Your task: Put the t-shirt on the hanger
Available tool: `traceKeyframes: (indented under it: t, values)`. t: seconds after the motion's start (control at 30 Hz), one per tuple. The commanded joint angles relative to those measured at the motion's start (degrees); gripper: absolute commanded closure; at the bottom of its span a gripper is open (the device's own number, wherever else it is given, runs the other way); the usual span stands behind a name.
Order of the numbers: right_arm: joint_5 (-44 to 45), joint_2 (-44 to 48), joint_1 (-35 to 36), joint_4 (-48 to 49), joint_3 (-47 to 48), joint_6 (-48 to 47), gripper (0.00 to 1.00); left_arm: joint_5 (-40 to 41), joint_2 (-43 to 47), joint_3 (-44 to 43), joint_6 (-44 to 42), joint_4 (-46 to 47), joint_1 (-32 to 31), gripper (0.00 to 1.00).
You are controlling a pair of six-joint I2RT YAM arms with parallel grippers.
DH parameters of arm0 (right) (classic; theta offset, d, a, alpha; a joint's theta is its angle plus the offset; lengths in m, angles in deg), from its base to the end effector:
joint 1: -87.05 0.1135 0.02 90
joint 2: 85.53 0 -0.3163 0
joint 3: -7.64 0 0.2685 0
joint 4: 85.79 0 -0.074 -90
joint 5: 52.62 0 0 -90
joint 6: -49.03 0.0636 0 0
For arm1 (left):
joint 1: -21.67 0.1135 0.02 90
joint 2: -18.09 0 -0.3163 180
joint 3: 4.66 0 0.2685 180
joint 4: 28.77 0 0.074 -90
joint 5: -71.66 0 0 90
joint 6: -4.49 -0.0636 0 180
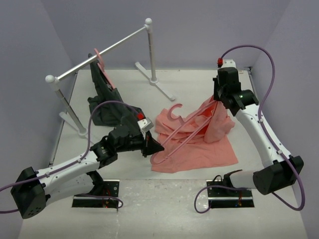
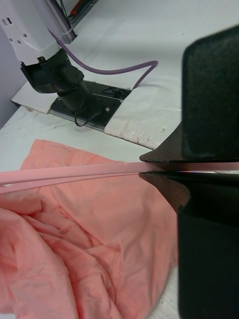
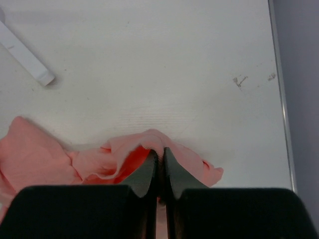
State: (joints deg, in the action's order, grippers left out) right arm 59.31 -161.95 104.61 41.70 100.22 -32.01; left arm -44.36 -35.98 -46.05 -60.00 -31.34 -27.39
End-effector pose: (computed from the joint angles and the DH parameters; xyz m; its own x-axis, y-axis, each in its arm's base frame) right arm 0.3034 0.0711 0.4169 -0.5571 -0.0248 -0.8301 0.0948 0.9911 -0.0932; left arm 0.1250 -0.1866 0.2762 -0.5673 0.0634 -0.8210 0.7887 0.3285 -0.5196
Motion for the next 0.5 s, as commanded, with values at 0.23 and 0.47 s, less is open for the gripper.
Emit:
traceKeyframes:
  t: [0.23, 0.47]
  values:
    - [-23.76, -2.07, -0.54, 3.48, 8.22, -20.20, 1.00, 0.47, 0.69, 0.34, -5.64, 5.16, -6.85, 1.00]
    - [-47.44, -0.80, -0.13, -5.00, 8.37, -25.89, 1.00, 16.44, 1.37, -1.08, -5.13, 1.78, -6.93, 1.00]
